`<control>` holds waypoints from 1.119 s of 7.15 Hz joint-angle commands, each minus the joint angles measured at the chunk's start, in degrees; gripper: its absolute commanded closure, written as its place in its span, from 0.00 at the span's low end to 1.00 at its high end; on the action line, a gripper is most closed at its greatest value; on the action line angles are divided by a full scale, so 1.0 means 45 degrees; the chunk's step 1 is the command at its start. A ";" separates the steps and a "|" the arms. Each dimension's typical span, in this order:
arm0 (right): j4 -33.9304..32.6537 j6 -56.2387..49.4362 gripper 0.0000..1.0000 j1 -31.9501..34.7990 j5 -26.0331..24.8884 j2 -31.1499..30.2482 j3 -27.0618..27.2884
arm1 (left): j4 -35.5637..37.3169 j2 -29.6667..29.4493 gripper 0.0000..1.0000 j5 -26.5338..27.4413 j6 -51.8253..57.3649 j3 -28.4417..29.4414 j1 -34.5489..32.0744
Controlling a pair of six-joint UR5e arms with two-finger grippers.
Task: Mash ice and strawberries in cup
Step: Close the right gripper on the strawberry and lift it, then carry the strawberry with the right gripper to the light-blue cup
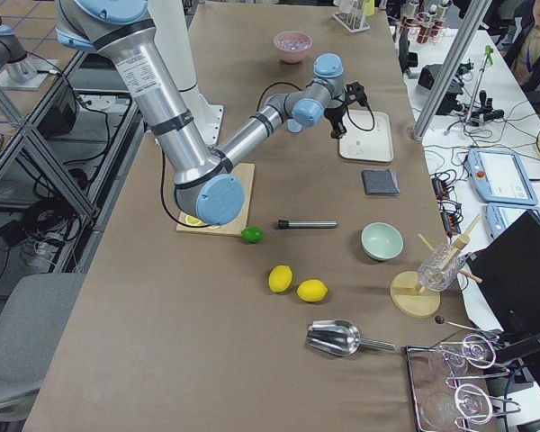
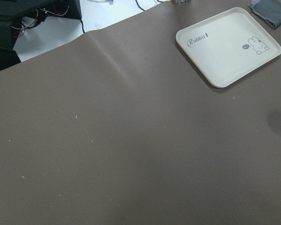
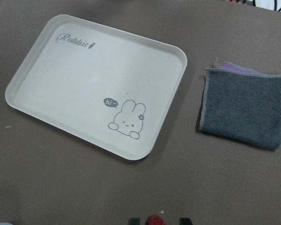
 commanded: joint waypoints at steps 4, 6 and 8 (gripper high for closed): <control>0.0255 0.0068 1.00 -0.2011 -0.1508 0.1421 -0.0207 | 0.0030 -0.0273 0.03 0.0015 -0.0041 0.0400 0.0159; 0.0293 0.0068 1.00 -0.2813 -0.1999 0.1812 -0.0384 | 0.0010 -0.0215 0.03 -0.0005 -0.0022 0.0420 0.0159; 0.0313 0.0068 1.00 -0.3496 -0.2467 0.1911 -0.0384 | -0.0029 -0.0079 0.03 -0.0005 -0.0022 0.0421 0.0139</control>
